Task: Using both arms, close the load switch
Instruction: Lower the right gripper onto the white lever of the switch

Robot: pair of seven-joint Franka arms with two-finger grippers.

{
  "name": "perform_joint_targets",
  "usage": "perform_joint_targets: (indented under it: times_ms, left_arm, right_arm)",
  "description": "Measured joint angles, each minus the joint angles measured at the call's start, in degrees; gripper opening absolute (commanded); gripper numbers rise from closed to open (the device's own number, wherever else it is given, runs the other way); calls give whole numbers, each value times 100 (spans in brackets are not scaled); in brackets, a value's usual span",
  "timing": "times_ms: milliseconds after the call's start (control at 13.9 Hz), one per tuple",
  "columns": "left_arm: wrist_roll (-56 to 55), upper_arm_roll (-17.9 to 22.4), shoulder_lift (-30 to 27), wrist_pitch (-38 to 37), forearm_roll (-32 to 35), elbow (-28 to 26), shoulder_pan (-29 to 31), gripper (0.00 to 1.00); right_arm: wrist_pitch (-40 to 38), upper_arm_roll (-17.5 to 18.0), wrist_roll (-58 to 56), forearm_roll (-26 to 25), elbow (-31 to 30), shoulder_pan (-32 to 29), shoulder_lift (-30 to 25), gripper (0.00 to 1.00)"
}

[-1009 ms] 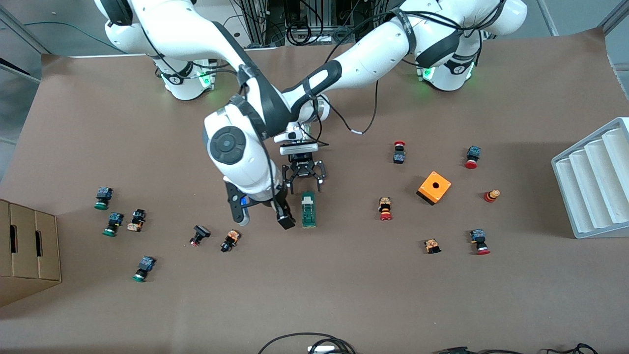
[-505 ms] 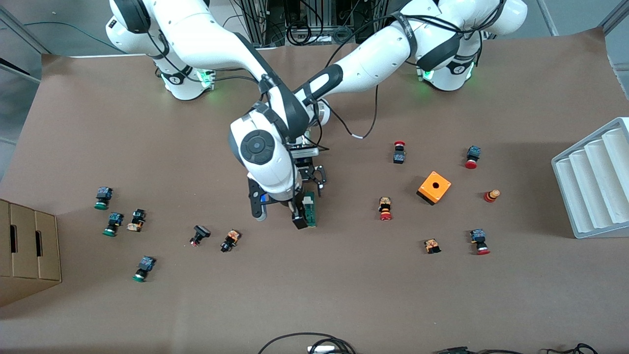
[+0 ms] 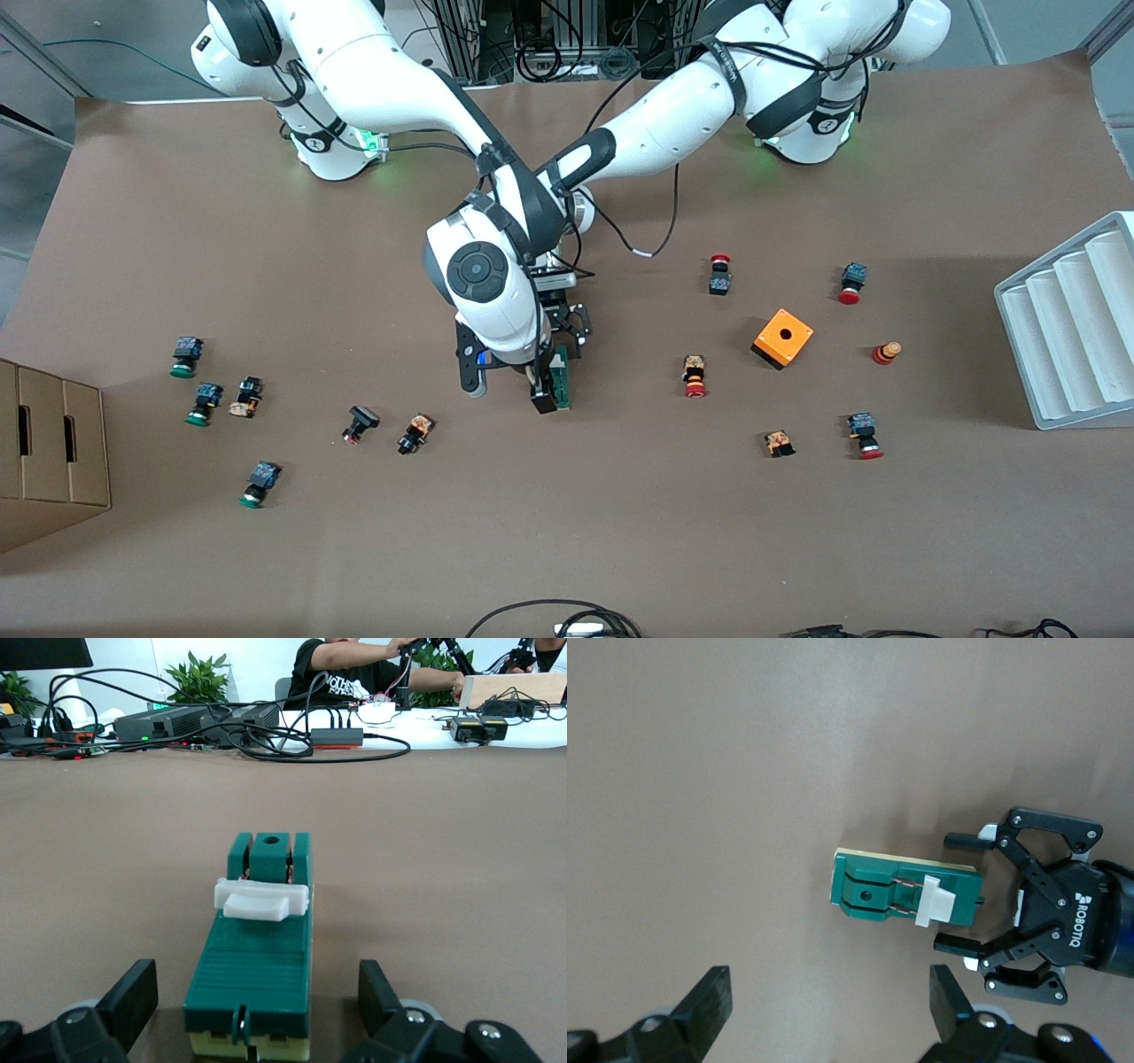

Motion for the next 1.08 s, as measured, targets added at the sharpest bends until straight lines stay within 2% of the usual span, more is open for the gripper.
perform_joint_targets:
  times_ms: [793,1081]
  left_arm:
    - [0,-30,20,-74,117,10,-11,99]
    - [0,-76,29,-220,72,4,-133,99]
  right_arm:
    - [70,10,119,4,-57,62,253,94]
    - [300,11,119,5,-268,116,304,87]
